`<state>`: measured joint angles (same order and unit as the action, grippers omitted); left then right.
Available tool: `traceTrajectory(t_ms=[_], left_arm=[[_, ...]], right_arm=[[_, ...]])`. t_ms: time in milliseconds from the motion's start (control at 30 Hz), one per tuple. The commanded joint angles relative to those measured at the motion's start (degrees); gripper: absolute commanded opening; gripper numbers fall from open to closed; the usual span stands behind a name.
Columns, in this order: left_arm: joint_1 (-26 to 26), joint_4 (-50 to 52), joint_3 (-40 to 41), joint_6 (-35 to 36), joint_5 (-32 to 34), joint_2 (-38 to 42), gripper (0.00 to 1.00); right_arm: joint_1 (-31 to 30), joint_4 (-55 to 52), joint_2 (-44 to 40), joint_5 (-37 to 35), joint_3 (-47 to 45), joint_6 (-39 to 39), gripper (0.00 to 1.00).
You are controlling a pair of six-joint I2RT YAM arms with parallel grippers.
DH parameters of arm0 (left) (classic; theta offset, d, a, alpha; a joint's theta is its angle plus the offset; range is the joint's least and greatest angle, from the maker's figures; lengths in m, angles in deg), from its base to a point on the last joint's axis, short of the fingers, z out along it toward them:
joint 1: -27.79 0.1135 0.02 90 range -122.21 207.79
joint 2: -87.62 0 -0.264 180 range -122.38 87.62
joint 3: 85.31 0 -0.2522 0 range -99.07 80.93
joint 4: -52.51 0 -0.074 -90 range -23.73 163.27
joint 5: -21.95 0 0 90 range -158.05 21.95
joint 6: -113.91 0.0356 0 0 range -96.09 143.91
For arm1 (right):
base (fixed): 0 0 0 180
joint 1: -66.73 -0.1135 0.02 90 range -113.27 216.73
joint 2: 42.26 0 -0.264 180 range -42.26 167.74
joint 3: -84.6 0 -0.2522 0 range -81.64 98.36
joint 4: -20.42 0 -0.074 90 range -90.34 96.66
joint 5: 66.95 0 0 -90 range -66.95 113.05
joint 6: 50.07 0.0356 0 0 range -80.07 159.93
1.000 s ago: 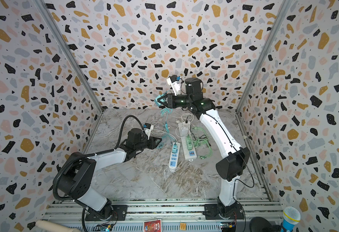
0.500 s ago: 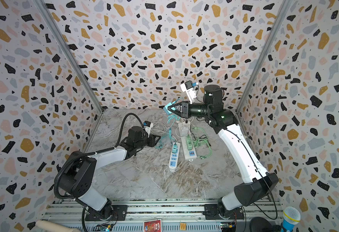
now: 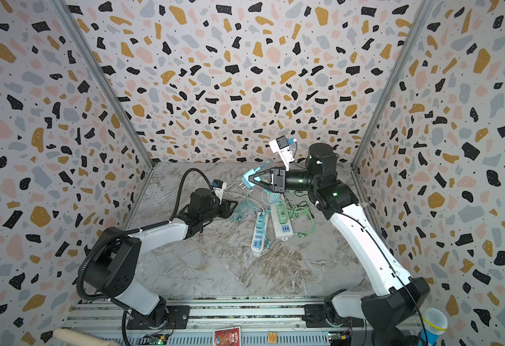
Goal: Insert plugs into power strip
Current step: Place the power cord at the top-center of the table, then rotate the socket at the center of the table.
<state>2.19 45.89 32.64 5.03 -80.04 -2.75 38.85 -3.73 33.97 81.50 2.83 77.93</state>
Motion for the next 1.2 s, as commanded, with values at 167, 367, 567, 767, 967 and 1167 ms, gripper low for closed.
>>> traceTrajectory(t_ms=[167,367,567,767,967,1167], left_arm=[[8.5,1.0,5.5,-5.4,6.0,8.4,0.41],[13.6,2.4,8.8,-5.9,5.3,12.7,0.42],[15.4,3.2,9.9,-5.9,4.5,14.8,0.42],[15.5,4.2,10.1,-5.4,3.5,15.8,0.42],[15.5,3.8,11.5,-5.8,-0.4,16.8,0.4],[14.3,3.2,13.9,-5.9,-2.0,18.5,0.39]], right_arm=[[-12.8,8.6,6.5,-3.8,0.6,3.2,0.03],[-15.8,11.5,13.3,-2.2,8.7,6.5,0.03],[-14.6,10.8,21.5,2.5,18.0,8.0,0.03],[-11.6,3.1,26.2,2.4,16.3,-0.9,0.03],[-11.1,-2.9,23.2,-7.6,1.4,-10.5,0.02],[-12.6,-8.0,17.3,-21.7,-7.6,-13.3,0.01]])
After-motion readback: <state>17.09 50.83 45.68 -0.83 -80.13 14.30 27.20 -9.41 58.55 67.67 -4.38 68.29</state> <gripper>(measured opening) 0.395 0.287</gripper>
